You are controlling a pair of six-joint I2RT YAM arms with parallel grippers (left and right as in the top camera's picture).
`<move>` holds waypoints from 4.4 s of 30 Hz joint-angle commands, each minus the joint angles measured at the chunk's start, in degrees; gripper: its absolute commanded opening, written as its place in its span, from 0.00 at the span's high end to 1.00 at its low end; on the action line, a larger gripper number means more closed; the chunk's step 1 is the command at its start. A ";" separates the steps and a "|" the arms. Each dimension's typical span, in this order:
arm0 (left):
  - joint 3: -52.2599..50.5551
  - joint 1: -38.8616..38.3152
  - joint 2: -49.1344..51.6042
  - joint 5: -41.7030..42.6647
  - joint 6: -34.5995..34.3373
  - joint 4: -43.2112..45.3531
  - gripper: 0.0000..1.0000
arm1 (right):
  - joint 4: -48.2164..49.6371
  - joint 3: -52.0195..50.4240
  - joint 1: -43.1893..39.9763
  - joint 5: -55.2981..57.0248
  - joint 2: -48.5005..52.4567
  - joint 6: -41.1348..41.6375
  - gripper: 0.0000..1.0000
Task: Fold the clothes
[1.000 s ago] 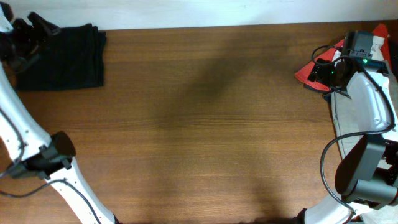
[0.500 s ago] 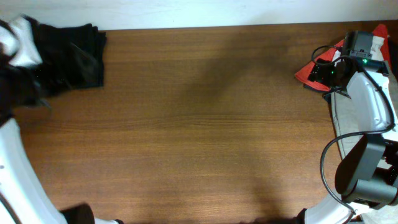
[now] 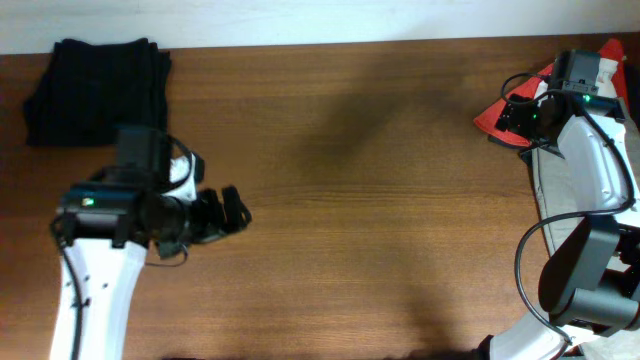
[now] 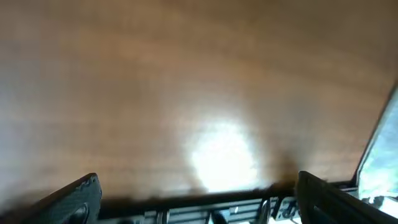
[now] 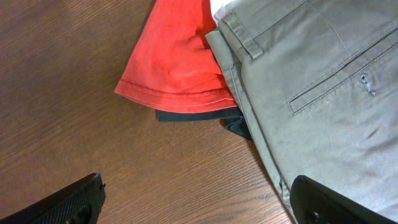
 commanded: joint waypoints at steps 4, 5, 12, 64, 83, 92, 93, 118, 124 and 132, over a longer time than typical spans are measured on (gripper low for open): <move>-3.67 -0.13 0.28 -1.20 -2.23 2.16 0.01 | 0.07 0.48 -0.17 0.55 -0.24 0.39 0.01; -3.67 -0.13 0.28 -1.25 -2.21 2.71 0.01 | 0.07 0.48 -0.17 0.55 -0.24 0.39 0.01; -4.98 -3.48 0.28 -1.66 11.82 9.68 0.01 | 0.09 0.48 -0.17 0.55 -0.24 0.39 0.01; -76.30 4.87 -73.18 -17.51 24.87 75.58 0.01 | 0.09 0.48 -0.17 0.55 -0.24 0.39 0.01; -76.30 4.87 -73.18 -17.51 24.87 75.58 0.01 | 0.09 0.48 -0.17 0.55 -0.24 0.39 0.01; -76.30 4.87 -73.18 -17.53 24.87 75.58 0.01 | 0.09 0.48 -0.11 0.55 -0.24 0.39 0.01; -76.30 4.87 -73.18 -17.51 24.87 75.58 0.01 | 0.07 0.48 -0.11 0.55 -0.57 0.39 0.01; -76.30 4.87 -73.18 -17.51 24.87 75.58 0.01 | -2.69 0.48 -0.11 0.52 -36.11 0.39 0.01; -76.30 4.87 -73.18 -17.51 24.87 75.58 0.01 | -9.22 -2.34 -0.11 -3.41 -42.12 0.37 0.01; -76.30 4.87 -73.18 -17.51 24.87 75.58 0.01 | 9.33 -30.03 -0.07 -13.90 -61.05 0.37 0.01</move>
